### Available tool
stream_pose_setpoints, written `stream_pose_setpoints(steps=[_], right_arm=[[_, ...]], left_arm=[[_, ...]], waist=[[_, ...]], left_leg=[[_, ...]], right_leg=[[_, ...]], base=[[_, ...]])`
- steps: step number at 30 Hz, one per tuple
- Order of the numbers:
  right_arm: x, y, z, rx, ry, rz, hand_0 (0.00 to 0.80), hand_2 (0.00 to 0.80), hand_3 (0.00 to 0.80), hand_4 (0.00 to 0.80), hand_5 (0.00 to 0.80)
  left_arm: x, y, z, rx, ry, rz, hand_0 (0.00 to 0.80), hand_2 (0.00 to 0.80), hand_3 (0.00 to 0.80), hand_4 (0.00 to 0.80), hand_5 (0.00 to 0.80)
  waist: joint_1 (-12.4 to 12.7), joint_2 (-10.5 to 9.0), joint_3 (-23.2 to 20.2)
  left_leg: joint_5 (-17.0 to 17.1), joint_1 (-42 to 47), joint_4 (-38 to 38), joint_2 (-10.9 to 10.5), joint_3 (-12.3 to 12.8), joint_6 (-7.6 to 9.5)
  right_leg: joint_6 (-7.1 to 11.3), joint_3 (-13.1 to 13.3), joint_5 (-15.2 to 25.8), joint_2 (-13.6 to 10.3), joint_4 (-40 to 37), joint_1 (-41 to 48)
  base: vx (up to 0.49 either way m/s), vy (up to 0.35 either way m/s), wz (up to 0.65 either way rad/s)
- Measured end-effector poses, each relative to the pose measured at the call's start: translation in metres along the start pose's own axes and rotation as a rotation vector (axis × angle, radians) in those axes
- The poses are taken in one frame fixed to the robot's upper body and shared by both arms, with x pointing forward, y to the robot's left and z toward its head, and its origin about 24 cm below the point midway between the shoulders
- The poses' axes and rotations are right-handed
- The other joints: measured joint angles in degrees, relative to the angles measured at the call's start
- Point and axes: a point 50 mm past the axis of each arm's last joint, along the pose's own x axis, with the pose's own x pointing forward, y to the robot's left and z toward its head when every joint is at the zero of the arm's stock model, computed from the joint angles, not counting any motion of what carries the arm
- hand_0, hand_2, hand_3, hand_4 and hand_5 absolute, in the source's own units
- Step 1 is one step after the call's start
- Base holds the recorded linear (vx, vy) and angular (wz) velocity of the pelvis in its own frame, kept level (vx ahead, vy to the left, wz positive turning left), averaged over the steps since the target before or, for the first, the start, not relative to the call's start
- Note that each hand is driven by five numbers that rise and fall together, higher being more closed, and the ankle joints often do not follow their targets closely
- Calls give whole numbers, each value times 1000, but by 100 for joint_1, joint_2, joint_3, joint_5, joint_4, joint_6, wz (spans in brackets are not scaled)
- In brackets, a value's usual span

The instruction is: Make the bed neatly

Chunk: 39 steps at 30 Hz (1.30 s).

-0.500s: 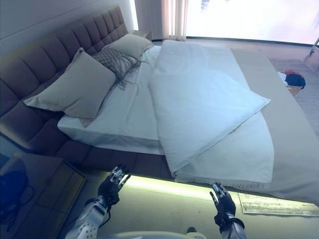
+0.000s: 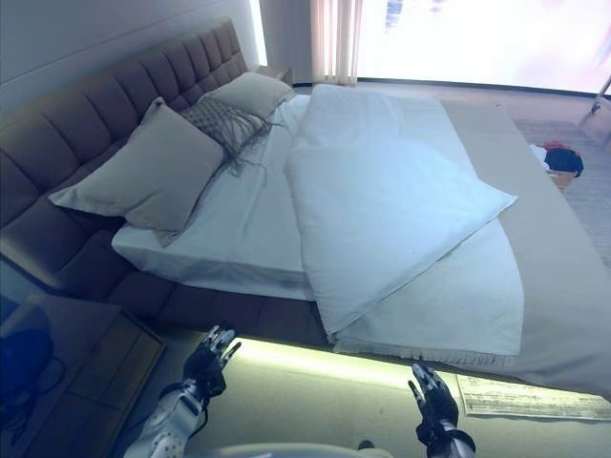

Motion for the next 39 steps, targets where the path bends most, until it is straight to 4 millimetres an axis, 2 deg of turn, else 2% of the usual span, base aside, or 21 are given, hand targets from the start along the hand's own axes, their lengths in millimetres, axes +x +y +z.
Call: stream_pose_setpoints(steps=[4, 14, 17, 19, 20, 21, 22, 23, 24, 25, 26, 28, 29, 30, 31, 33, 34, 36, 37, 38, 39], right_arm=[[3, 3, 0, -6, 15, 14, 0, 0, 0, 0, 0], [2, 1, -2, -4, 21, 11, 0, 0, 0, 0, 0], [5, 3, 3, 1, 6, 9, 0, 0, 0, 0, 0], [10, 8, 7, 5, -10, 22, 0, 0, 0, 0, 0], [13, 11, 8, 12, -19, 22, 0, 0, 0, 0, 0], [18, 15, 12, 16, -34, 27, 0, 0, 0, 0, 0], [20, 23, 8, 41, -37, 38, 0, 0, 0, 0, 0], [21, 27, 13, 41, -69, 50, 0, 0, 0, 0, 0], [20, 25, 13, 33, -65, 50, 0, 0, 0, 0, 0], [15, 24, 2, 40, -30, 37, 0, 0, 0, 0, 0], [8, 20, -9, 52, 0, 19, 0, 0, 0, 0, 0], [-2, 14, -24, 77, 37, -14, 0, 0, 0, 0, 0], [-3, 12, -27, 80, 47, -23, 0, 0, 0, 0, 0], [0, 13, -26, 80, 44, -21, 0, 0, 0, 0, 0], [2, 13, -22, 73, 39, -11, 0, 0, 0, 0, 0], [10, 18, -16, 74, 23, 12, 0, 0, 0, 0, 0], [12, 21, -14, 74, 19, 23, 0, 0, 0, 0, 0], [13, 22, -15, 75, 35, 39, 0, 0, 0, 0, 0], [12, 22, -16, 73, 46, 42, 0, 0, 0, 0, 0], [12, 19, -15, 62, 54, 35, 0, 0, 0, 0, 0], [11, 15, -13, 52, 53, 23, 0, 0, 0, 0, 0]], left_arm=[[-2, 2, -2, -3, 5, 7, 0, 0, 0, 0, 0], [-2, 2, -1, -6, 1, -12, 0, 0, 0, 0, 0], [-2, 1, 0, -5, -1, -32, 0, 0, 0, 0, 0], [2, -2, 4, -1, -10, -59, 0, 0, 0, 0, 0], [7, -4, 7, 6, -20, -75, 0, 0, 0, 0, 0], [13, -5, 7, 10, -10, -77, 0, 0, 0, 0, 0], [16, -3, 9, 22, -8, -74, 0, 0, 0, 0, 0], [23, -5, 13, 33, -7, -84, 0, 0, 0, 0, 0], [22, -4, 12, 28, -3, -87, 0, 0, 0, 0, 0], [16, 4, 11, 28, 1, -70, 0, 0, 0, 0, 0], [11, 11, 11, 40, 8, -54, 0, 0, 0, 0, 0], [6, 18, 20, 82, -2, -59, 0, 0, 0, 0, 0], [5, 19, 22, 92, -2, -59, 0, 0, 0, 0, 0], [6, 20, 24, 100, 0, -53, 0, 0, 0, 0, 0], [5, 21, 23, 98, 8, -50, 0, 0, 0, 0, 0], [-1, 26, 15, 90, 35, -25, 0, 0, 0, 0, 0], [-5, 29, 13, 82, 42, -14, 0, 0, 0, 0, 0], [-13, 38, 8, 63, 51, 23, 0, 0, 0, 0, 0], [-18, 43, 5, 53, 58, 46, 0, 0, 0, 0, 0], [-22, 43, -1, 23, 69, 62, 0, 0, 0, 0, 0], [-24, 40, -5, 8, 76, 52, 0, 0, 0, 0, 0]], waist=[[33, -4, 14], [-16, 85, 160], [-24, 117, 219], [-27, 124, 347], [-24, 137, 499], [-7, 151, 665], [-53, 118, 677], [-34, 74, 863], [-24, 198, 937], [-14, 194, 865], [-42, 153, 794], [-4, -59, 726], [-4, -200, 699], [-19, -267, 700], [-2, -299, 711], [0, -416, 693], [-4, -457, 688], [10, -519, 642], [12, -551, 605], [-9, -433, 571], [-18, -298, 499]], left_leg=[[-19, -67, 59, -28, -197, 31], [-20, -65, 39, -86, -205, 28], [-19, -52, 63, -190, -205, 34], [-51, -68, 182, -310, -190, 100], [-166, -74, 361, -411, -138, 261], [-250, -111, 559, -428, -135, 273], [-409, -283, 1042, -639, -36, 353], [-849, -645, 2069, -876, 240, 769], [-1165, -734, 2316, -846, 272, 752], [-1171, -686, 2312, -834, 347, 739], [-1170, -698, 2286, -834, 299, 734], [-1128, -721, 2019, -877, 293, 695], [-1063, -760, 1807, -924, 265, 574], [-966, -810, 1726, -933, 206, 648], [-694, -830, 1656, -932, 149, 635], [-704, -682, 1611, -924, 141, 583], [-751, -624, 1596, -888, 135, 511], [-851, -467, 1589, -699, 111, 316], [-914, -404, 1578, -570, 87, 169], [-968, -335, 1572, -309, 18, 26], [-961, -262, 1516, -35, -76, -41]], right_leg=[[-38, 315, 24, 60, -1, -135], [10, 179, 38, -79, 34, -45], [43, 169, 6, -156, 175, -88], [115, 155, -299, -266, 984, -420], [115, 113, -460, -351, 1566, -621], [111, -4, -485, -400, 2279, -959], [125, -82, -452, -552, 2745, -1196], [181, -46, -426, -791, 3600, -1612], [216, -4, -210, -784, 4156, -1897], [159, 29, -243, -779, 4501, -2065], [150, 36, -280, -790, 4544, -2090], [159, 143, -287, -818, 3990, -1963], [194, 230, -306, -856, 3418, -1917], [211, 281, -312, -894, 2747, -1749], [258, 336, -308, -947, 2252, -1620], [325, 434, -228, -1147, 1235, -1175], [364, 426, -192, -1213, 1064, -1023], [365, 403, -192, -1186, 990, -816], [461, 360, -98, -1117, 972, -745], [456, 316, -26, -849, 1033, -687], [322, 306, -112, -554, 1043, -649]], base=[[11, 46, -12], [47, 134, 2], [18, 208, 2], [30, 245, 0], [82, 267, -7], [101, 182, -6], [167, 127, -2], [216, -58, 5], [255, -143, -10], [309, -263, 4], [285, -276, 19], [390, -404, 44], [444, -463, 40], [377, -392, 33], [355, -412, 18], [341, -432, 3], [345, -481, 4], [324, -465, 1], [322, -461, 4], [324, -471, 6], [293, -433, 4]])
